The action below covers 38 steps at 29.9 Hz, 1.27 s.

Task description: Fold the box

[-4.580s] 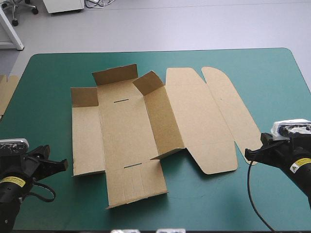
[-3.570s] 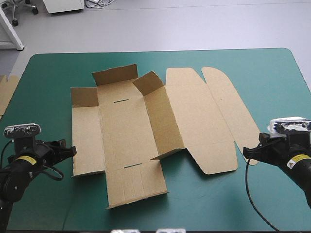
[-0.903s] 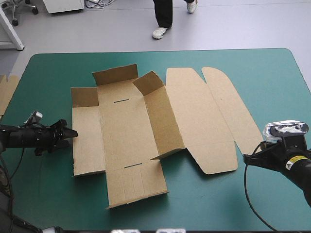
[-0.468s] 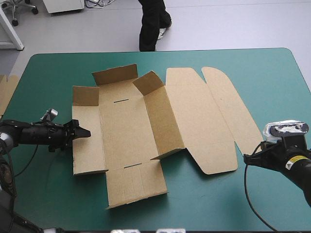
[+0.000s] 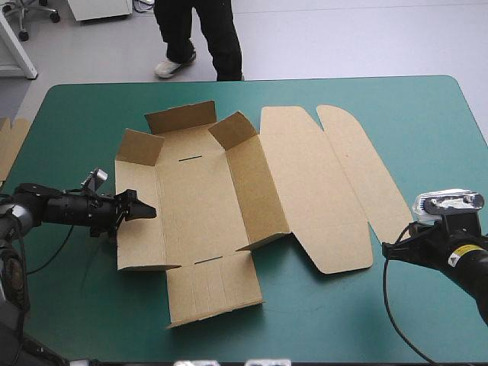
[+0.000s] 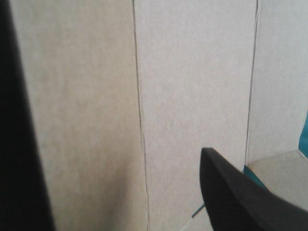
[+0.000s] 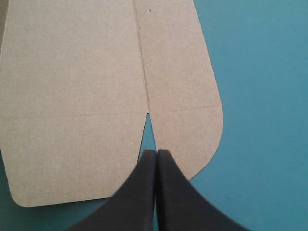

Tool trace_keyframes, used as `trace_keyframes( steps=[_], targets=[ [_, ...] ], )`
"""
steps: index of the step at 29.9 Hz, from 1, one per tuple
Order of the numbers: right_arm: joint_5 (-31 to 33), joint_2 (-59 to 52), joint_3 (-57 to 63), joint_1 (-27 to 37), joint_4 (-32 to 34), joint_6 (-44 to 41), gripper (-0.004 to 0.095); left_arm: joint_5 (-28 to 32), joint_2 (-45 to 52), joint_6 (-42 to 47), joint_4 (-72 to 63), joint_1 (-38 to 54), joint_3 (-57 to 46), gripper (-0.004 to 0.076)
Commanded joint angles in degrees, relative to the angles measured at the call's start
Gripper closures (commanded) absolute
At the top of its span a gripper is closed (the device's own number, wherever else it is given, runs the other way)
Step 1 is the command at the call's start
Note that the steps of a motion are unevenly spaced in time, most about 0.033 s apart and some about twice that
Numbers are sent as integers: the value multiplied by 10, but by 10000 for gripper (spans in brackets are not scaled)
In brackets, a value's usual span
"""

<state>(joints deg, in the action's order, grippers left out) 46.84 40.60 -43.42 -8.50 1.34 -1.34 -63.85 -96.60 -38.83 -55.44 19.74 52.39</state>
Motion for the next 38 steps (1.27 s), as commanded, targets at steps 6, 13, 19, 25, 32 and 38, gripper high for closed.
trace_keyframes(
  steps=[6,13,19,25,32,38],
  targets=[
    [-31,1,-19,-2,5,3,921,-14,41,-6,-5,-25,-30,320],
    [-26,1,-19,-2,6,1,921,42,129,-7,-5,-20,-91,352],
    [-26,1,-19,-2,2,1,921,53,140,-3,-6,-20,-96,407],
    [-26,1,-19,-2,1,1,921,60,138,-2,-19,-20,-96,580],
    [-26,0,-19,-2,1,1,921,63,138,-19,-34,-20,-87,734],
    [-23,0,-19,-2,1,1,921,56,138,-19,-27,-21,-33,734]
  ],
)
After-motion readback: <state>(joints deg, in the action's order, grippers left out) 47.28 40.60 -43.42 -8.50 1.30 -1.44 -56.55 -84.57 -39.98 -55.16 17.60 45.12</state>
